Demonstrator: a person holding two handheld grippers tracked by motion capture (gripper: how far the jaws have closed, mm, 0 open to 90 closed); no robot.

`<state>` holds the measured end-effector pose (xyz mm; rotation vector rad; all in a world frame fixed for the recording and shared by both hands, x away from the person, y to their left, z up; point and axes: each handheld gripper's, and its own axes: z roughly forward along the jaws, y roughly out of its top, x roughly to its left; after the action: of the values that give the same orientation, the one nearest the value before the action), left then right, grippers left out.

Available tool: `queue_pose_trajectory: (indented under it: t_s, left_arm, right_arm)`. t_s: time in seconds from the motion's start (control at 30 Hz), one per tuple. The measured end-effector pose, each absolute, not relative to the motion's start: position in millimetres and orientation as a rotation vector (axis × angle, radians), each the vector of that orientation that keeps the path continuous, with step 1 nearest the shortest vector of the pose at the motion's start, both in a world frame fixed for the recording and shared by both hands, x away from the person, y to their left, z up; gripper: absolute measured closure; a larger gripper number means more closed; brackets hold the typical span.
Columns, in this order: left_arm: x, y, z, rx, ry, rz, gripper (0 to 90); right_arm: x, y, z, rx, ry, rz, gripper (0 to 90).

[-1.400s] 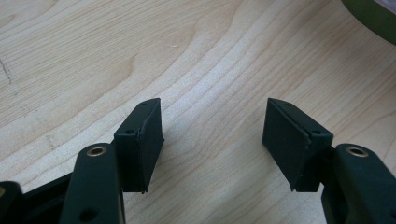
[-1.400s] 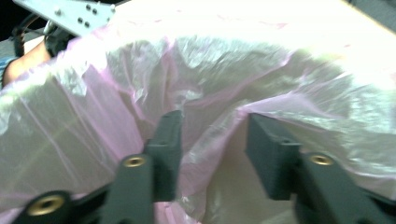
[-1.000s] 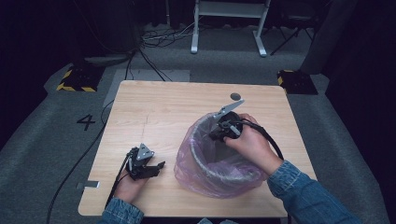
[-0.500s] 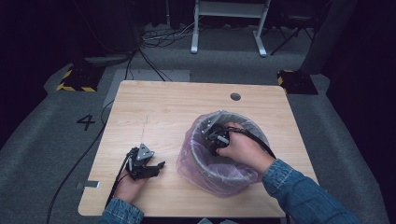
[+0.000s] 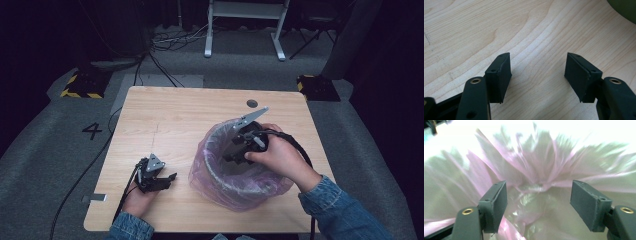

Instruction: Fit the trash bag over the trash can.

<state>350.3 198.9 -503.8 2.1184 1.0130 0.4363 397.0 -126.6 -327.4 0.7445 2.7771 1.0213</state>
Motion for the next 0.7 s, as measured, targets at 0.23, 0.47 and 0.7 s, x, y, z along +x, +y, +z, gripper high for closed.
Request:
queue_pose_trajectory:
  t_s: [0.23,0.47,0.7]
  left_arm:
    - [351,199,-504,2.124,1.011,0.436,37.1]
    - [351,199,-504,2.123,1.013,0.438,37.0]
    - [351,198,-504,2.125,1.02,0.439,35.4]
  right_arm:
    - [385,-143,-297,0.71,2.684,1.146,29.8]
    - [383,-179,-285,0.774,2.54,1.21,29.1]
    - [380,-223,-279,0.879,2.398,1.237,29.0]
